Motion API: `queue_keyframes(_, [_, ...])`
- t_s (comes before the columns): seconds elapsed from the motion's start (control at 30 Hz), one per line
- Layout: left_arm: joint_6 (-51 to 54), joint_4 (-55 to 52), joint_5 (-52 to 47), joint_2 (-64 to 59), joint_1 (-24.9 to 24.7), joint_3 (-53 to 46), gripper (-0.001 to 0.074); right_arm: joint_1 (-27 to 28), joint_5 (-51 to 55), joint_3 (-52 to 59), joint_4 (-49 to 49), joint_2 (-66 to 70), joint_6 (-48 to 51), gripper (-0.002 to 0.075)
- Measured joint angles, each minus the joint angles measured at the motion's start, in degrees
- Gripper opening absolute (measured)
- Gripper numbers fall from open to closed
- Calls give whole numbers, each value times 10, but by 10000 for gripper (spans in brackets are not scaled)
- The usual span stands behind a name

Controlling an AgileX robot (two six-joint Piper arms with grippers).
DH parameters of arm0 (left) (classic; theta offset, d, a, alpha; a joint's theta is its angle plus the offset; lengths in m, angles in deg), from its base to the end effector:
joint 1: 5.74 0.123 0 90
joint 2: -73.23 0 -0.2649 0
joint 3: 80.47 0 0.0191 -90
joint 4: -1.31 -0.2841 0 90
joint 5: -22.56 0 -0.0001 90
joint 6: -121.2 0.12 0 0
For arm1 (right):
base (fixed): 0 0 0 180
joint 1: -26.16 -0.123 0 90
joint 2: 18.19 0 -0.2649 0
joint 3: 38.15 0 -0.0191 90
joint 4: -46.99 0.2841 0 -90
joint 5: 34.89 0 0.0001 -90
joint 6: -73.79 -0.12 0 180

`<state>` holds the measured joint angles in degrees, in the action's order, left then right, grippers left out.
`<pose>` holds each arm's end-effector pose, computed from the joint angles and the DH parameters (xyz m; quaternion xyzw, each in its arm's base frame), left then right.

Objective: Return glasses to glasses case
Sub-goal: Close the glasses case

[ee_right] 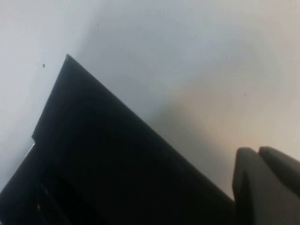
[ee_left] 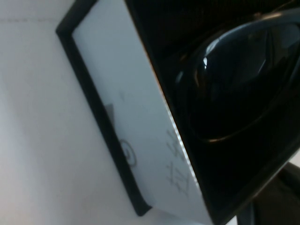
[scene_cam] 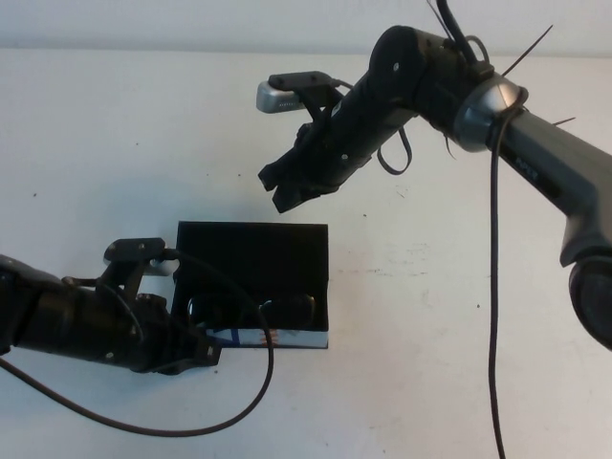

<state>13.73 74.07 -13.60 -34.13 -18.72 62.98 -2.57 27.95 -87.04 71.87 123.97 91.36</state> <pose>0.2790 -0.1338 0.0669 0.1948 0.9164 -0.3038 0.1732 0.4546 0.3004 0.1885 -0.3236 0.9007 0.2265 0.1809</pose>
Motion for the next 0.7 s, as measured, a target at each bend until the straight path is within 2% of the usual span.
queue_keyframes(0.17, [2, 1, 1, 0, 0, 0, -4, 0, -5, 0, 19, 13, 2, -11])
queue_keyframes(0.47, [4, 5, 1, 0, 0, 0, -4, -16, 66, -1, 48, 19, 12, -11])
queue_keyframes(0.7, [6, 9, 5, 0, 0, 0, -4, -17, 72, -1, 51, 19, 12, -11])
